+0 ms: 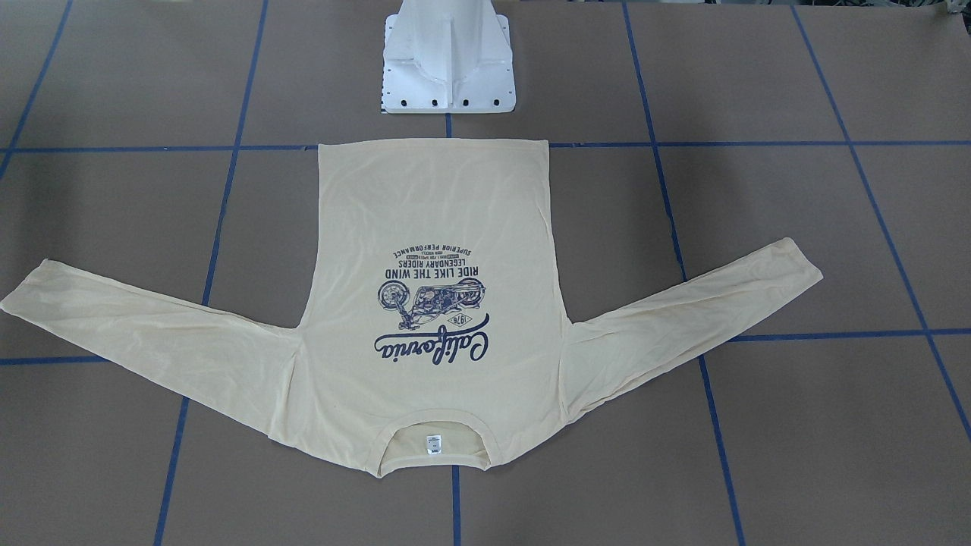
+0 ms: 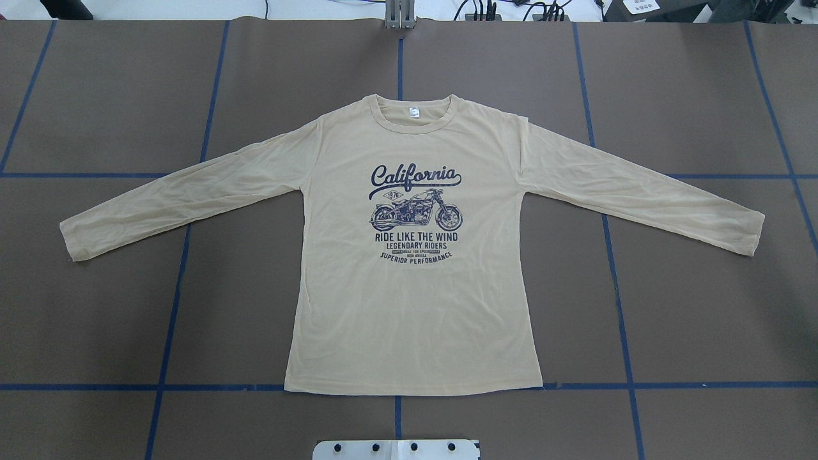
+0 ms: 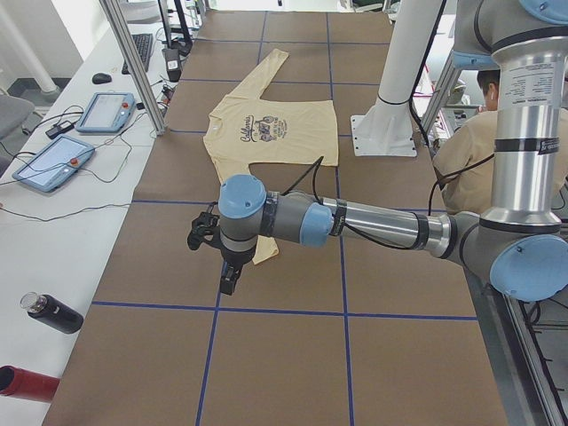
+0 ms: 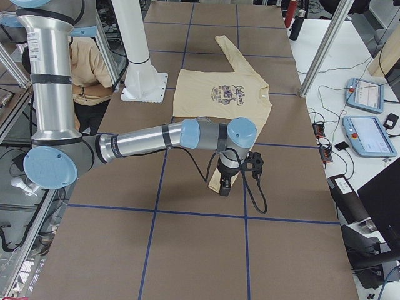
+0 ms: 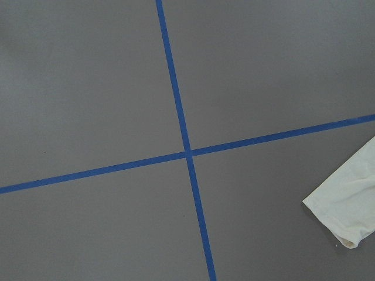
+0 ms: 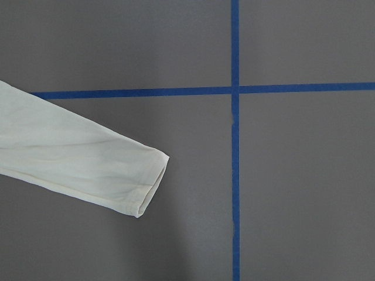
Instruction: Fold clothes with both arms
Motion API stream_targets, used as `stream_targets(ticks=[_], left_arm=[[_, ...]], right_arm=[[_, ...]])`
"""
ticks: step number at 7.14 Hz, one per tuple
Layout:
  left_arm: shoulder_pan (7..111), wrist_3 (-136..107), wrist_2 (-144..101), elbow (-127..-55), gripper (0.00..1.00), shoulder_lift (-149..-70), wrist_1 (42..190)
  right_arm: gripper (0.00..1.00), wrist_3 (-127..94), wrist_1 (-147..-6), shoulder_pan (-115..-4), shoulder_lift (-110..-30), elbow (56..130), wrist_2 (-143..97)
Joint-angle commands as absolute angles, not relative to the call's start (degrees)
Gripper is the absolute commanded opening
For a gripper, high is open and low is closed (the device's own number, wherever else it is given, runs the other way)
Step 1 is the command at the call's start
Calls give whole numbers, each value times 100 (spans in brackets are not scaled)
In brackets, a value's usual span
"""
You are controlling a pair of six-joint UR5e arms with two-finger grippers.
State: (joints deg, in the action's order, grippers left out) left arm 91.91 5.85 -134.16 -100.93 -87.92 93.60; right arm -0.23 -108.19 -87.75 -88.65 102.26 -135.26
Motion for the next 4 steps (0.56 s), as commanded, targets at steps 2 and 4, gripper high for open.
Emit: stream_targets(ticks=[2, 4], left_arm=[[9185, 571, -13438, -10221, 100, -8807, 9387], [9176, 536, -13430, -10248, 100, -8702, 9422]], right_arm=[[100, -26, -10680, -8658, -8859, 10222, -13518], [100, -53, -10267, -8500, -9017, 10178, -13526]])
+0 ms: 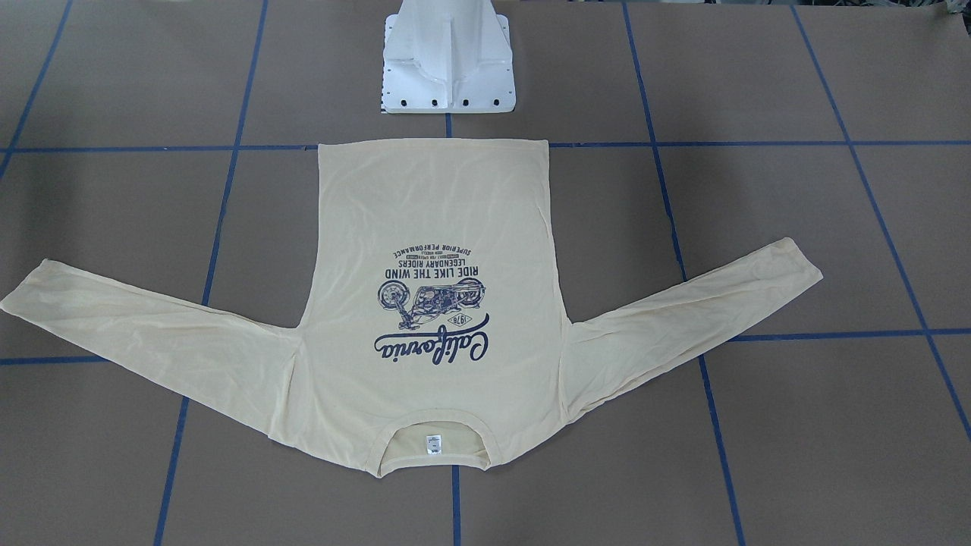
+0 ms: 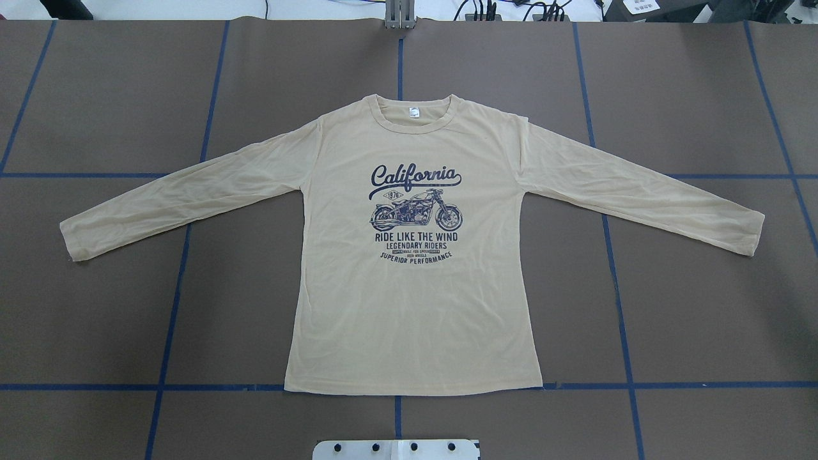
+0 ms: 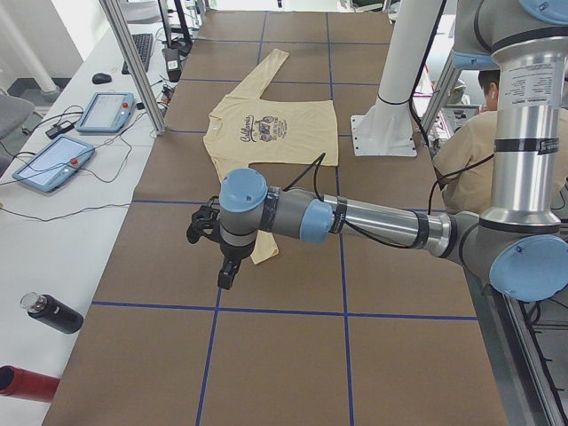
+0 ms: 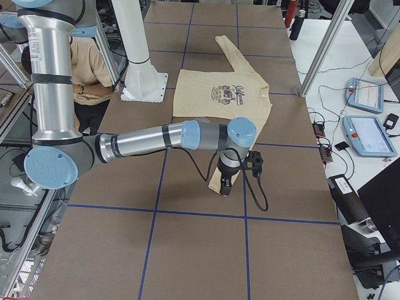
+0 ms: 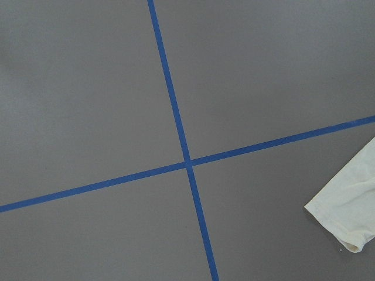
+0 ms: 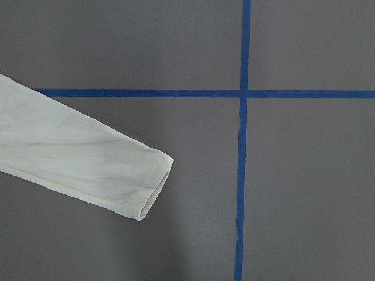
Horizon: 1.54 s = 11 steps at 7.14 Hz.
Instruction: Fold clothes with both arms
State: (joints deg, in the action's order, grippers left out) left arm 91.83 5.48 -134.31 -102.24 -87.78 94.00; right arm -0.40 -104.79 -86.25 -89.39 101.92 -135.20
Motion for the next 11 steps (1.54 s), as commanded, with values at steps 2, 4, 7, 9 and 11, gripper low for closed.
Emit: stream_targets(ticks=[2, 4, 7, 9, 11], left_arm=[[9150, 554, -13438, -10248, 100, -8692, 9448], [9141, 527, -13447, -10327, 100, -8701, 9501], [9141, 484, -13763, -10275, 100, -8692, 9607], [9132, 475, -13764, -10266, 100, -8701, 9580], [9132, 483, -13755, -10274, 100, -8701, 9580]], right_arm=[[100, -444, -9498, -7904, -9035, 9785, -13500], [100, -1360, -7963, -7568, -9035, 8865, -13508], [98, -3145, -6316, -7480, -9096, 8160, -13518], [96, -3845, -5575, -7156, -9070, 7972, -13456], [88, -3990, -5283, -6901, -8992, 7858, -13299]])
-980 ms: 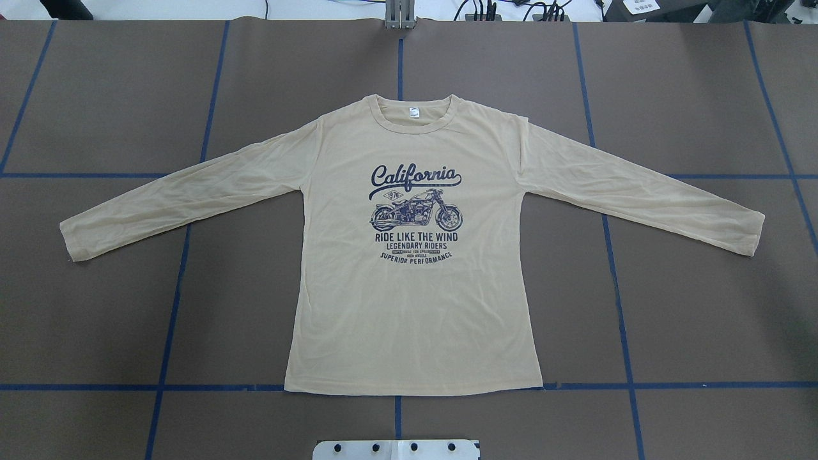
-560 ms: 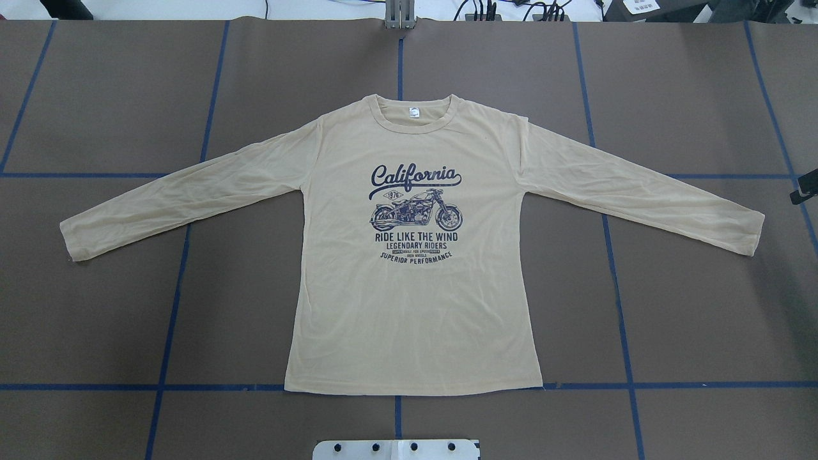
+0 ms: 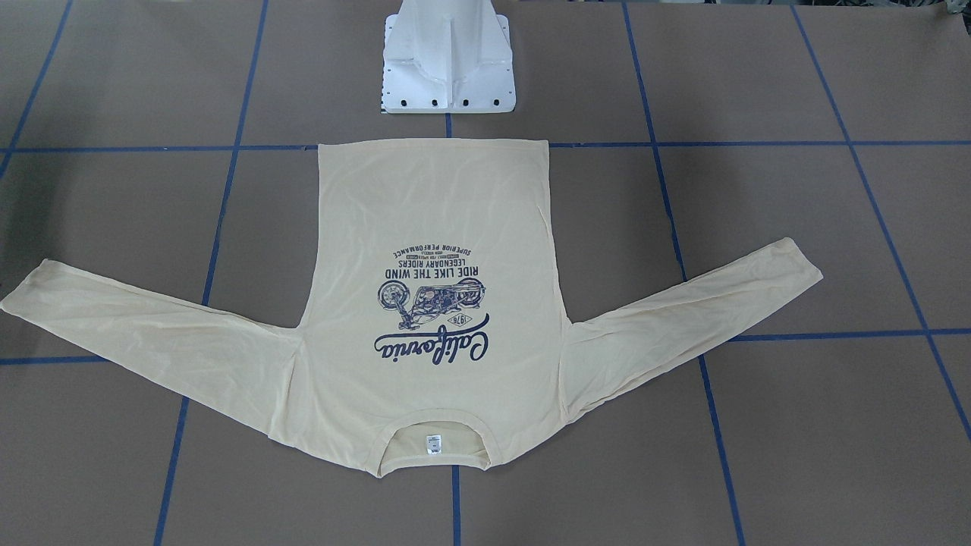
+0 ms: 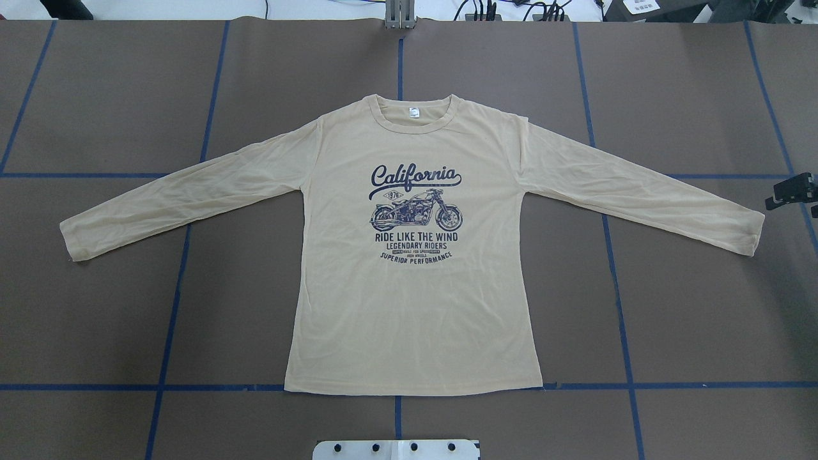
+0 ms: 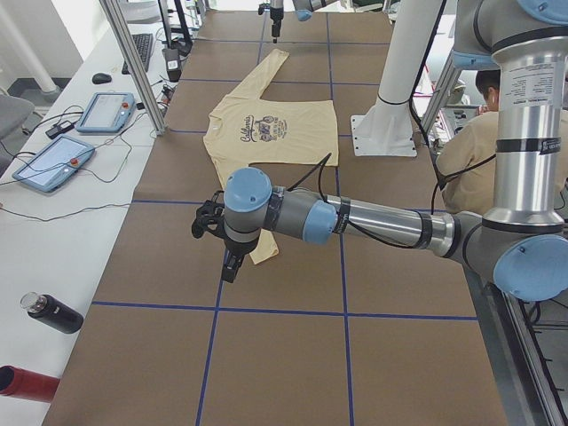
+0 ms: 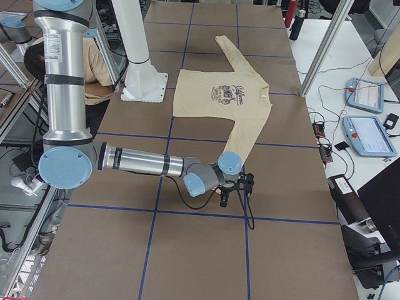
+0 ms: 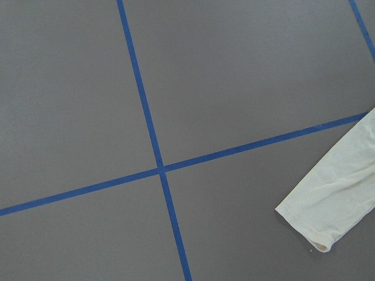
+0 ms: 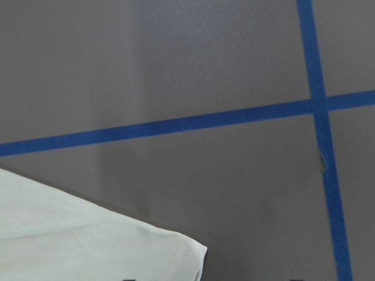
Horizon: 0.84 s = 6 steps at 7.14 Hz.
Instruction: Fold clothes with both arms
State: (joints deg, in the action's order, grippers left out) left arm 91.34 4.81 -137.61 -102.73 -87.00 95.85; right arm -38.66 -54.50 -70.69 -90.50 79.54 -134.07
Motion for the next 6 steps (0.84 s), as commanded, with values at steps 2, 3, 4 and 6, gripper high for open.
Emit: stream_targets(ticks=[2, 3, 4, 6], left_arm=[[9132, 501, -13746, -10266, 100, -8692, 9597], [9132, 510, -13746, -10274, 100, -8692, 9598], [9132, 510, -13746, -10283, 100, -8692, 9598], [9132, 519, -13729, -10309, 100, -8692, 9589]], right_arm=[[88, -3990, -5282, -6891, -8755, 7499, -13298], [87, -3999, -5291, -6873, -8728, 7497, -13289], [85, -3999, -5282, -6864, -8736, 7471, -13298], [83, -3999, -5282, -6838, -8745, 7418, -13306]])
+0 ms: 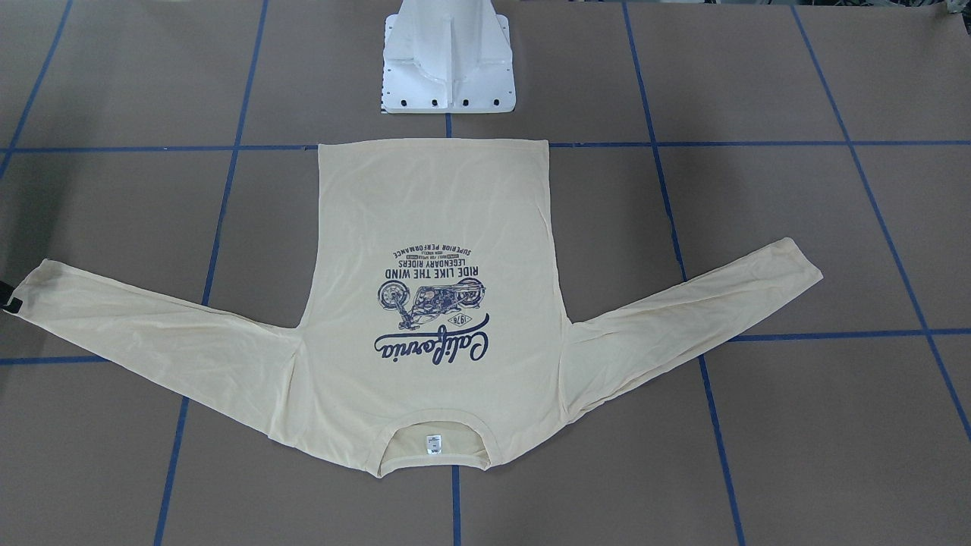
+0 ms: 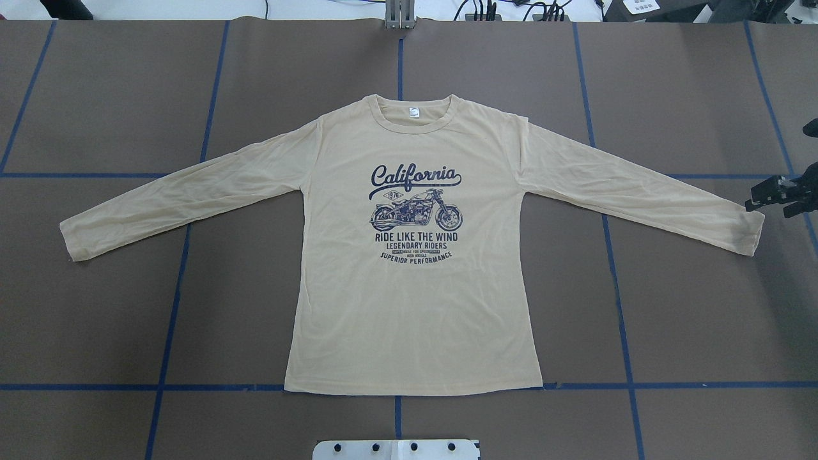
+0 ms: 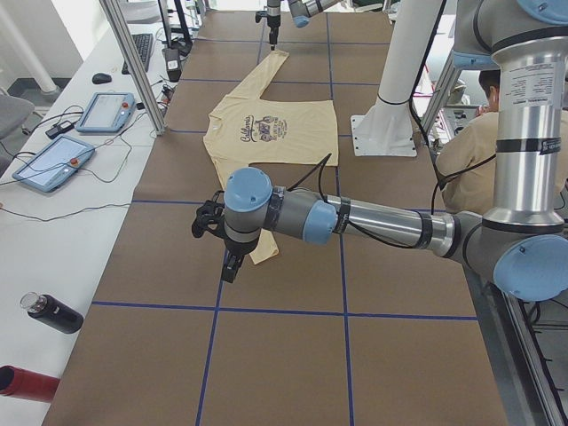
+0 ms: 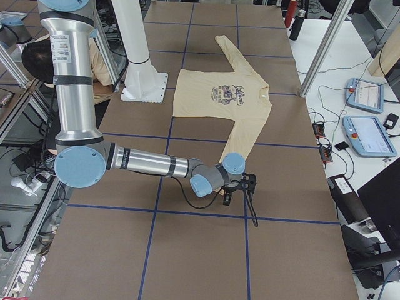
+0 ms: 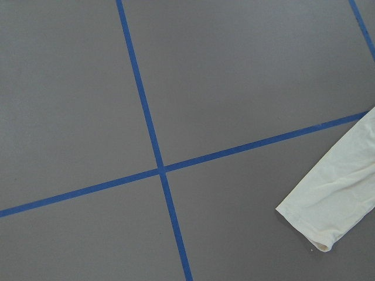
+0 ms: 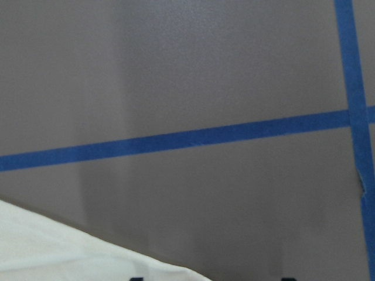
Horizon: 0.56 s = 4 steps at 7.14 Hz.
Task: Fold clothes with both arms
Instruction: 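Move the right gripper to the sleeve cuff nearest it and grasp it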
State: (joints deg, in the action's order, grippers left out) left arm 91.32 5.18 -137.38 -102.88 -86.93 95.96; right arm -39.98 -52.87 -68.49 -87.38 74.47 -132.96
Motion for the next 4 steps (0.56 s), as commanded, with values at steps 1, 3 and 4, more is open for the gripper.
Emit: stream_targets(ticks=[1, 3, 4], left_arm=[[9132, 527, -13729, -10310, 100, -8692, 9589], [9132, 536, -13729, -10318, 100, -8692, 9589], [9141, 545, -13729, -10318, 100, -8692, 9589]], right_arm=[[80, -4008, -5291, -6838, -8745, 7427, -13315], [70, -4008, -5291, -6838, -8745, 7401, -13307], [66, -4017, -5291, -6829, -8745, 7400, -13315]])
